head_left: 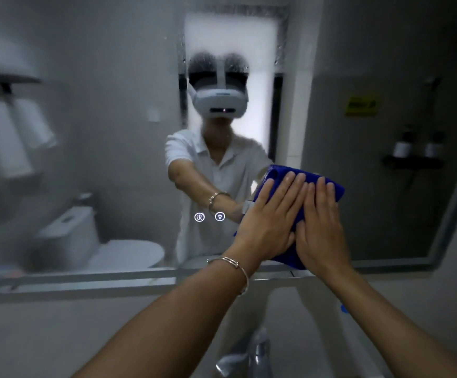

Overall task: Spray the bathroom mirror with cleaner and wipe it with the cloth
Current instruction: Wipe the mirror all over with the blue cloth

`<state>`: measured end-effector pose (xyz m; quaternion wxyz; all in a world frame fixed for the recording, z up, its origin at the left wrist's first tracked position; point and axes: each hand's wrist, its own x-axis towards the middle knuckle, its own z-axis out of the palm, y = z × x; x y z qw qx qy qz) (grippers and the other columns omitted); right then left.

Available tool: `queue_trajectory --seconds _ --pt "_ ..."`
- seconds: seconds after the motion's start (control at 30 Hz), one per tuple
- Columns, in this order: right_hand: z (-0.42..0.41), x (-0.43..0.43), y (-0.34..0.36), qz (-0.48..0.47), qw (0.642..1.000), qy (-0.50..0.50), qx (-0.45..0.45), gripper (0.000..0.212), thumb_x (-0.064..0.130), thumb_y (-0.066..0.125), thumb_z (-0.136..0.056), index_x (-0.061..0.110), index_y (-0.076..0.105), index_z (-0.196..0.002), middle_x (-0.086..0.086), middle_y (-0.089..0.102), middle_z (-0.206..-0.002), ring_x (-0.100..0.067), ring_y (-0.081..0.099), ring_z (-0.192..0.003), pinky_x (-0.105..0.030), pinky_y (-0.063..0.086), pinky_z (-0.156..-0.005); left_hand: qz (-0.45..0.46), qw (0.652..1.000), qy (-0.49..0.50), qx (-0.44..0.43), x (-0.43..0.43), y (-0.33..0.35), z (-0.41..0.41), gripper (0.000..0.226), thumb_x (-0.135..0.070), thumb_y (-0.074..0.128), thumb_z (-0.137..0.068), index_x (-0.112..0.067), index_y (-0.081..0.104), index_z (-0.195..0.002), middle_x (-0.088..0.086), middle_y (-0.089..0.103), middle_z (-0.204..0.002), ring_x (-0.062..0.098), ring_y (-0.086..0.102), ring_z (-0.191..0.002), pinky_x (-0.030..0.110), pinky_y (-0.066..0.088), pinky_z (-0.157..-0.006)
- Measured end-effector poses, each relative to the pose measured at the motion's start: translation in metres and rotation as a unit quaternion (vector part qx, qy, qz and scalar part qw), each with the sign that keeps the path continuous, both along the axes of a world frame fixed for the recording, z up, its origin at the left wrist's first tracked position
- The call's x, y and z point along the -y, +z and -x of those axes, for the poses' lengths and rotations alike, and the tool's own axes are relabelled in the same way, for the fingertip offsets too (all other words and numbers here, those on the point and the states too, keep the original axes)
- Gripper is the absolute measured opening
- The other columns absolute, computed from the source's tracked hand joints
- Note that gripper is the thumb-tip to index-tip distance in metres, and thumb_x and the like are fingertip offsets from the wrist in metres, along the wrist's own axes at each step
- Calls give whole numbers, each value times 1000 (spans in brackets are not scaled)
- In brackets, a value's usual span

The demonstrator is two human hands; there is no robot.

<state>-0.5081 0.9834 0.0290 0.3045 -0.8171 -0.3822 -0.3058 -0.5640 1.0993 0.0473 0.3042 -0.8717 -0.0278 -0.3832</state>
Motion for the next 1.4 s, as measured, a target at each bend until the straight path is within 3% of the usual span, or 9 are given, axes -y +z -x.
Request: queue_trajectory --seconds 0.17,0.27,0.43,0.6,0.73,1.17,1.4 --pt "15 -28 77 -33 997 11 62 66 30 11 -84 13 -10 -144 -1 -16 -152 -11 -21 -140 -38 -10 -115 -67 997 -7 38 -33 91 24 78 -43 32 -80 -7 18 -148 13 18 -155 27 14 -144 45 6 -116" --pt "40 -61 135 -34 995 19 96 72 27 17 -83 9 -2 -150 -6 -8 -159 -16 -16 -144 -36 -12 -114 -66 994 11 84 -64 136 53 77 -46 32 -81 -7 22 -147 13 23 -153 27 20 -142 46 15 -114" --pt "102 -139 183 16 975 42 217 74 33 11 -82 9 7 -151 -9 2 -160 -24 -5 -147 -43 -6 -116 -59 986 39 149 -153 161 131 78 -48 36 -83 -4 24 -146 15 25 -152 29 22 -141 46 21 -113" --pt "169 -228 183 45 951 76 295 71 38 13 -85 10 20 -150 -8 15 -159 -23 6 -147 -45 0 -117 24 978 114 174 -227 141 211 79 -49 32 -84 -4 14 -147 16 17 -154 29 17 -142 46 17 -114" --pt "208 -278 165 36 947 85 308 68 38 32 -81 12 40 -143 -8 35 -152 -22 25 -143 -47 17 -114 81 970 130 186 -266 112 250 85 -52 37 -80 -7 12 -148 13 14 -155 26 15 -143 42 11 -114" --pt "206 -291 154 -30 936 74 343 69 32 42 -75 11 45 -141 -9 39 -149 -23 29 -141 -48 25 -113 57 970 -25 233 -293 102 243 76 -42 42 -82 -6 19 -145 18 24 -150 31 17 -141 49 13 -115" --pt "206 -296 152 -47 932 70 353 69 31 43 -75 12 44 -141 -9 38 -150 -24 30 -141 -48 25 -113 59 969 -30 237 -294 99 243 73 -41 40 -85 -6 19 -145 18 24 -151 31 16 -141 50 13 -115"
